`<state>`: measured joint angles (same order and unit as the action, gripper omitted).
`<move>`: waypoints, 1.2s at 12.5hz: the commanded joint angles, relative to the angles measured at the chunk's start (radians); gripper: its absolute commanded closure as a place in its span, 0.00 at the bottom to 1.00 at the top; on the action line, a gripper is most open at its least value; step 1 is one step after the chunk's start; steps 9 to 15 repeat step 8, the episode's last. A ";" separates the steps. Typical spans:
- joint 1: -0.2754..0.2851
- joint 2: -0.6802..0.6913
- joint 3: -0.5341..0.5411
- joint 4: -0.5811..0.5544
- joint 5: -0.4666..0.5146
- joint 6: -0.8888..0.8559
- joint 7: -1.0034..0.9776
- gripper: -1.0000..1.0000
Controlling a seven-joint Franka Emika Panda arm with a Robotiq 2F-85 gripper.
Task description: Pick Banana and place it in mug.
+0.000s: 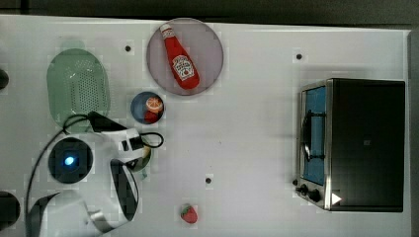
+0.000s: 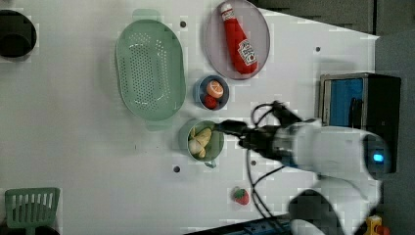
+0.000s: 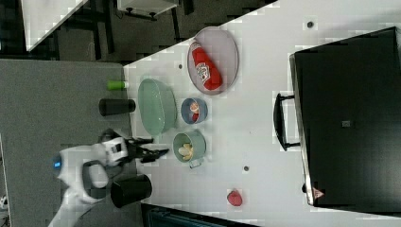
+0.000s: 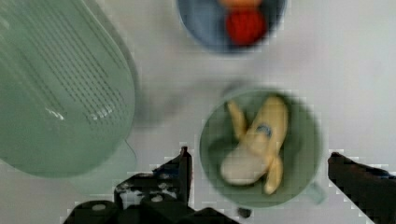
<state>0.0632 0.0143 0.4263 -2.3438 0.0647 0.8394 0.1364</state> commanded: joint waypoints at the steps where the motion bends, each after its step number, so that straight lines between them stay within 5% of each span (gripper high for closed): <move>1: -0.029 -0.128 -0.087 0.078 0.007 -0.207 0.037 0.00; 5: -0.036 -0.203 -0.272 0.291 0.006 -0.575 0.022 0.00; 8: -0.037 -0.203 -0.401 0.410 -0.006 -0.660 -0.044 0.00; 15: -0.037 -0.203 -0.401 0.410 -0.006 -0.660 -0.044 0.00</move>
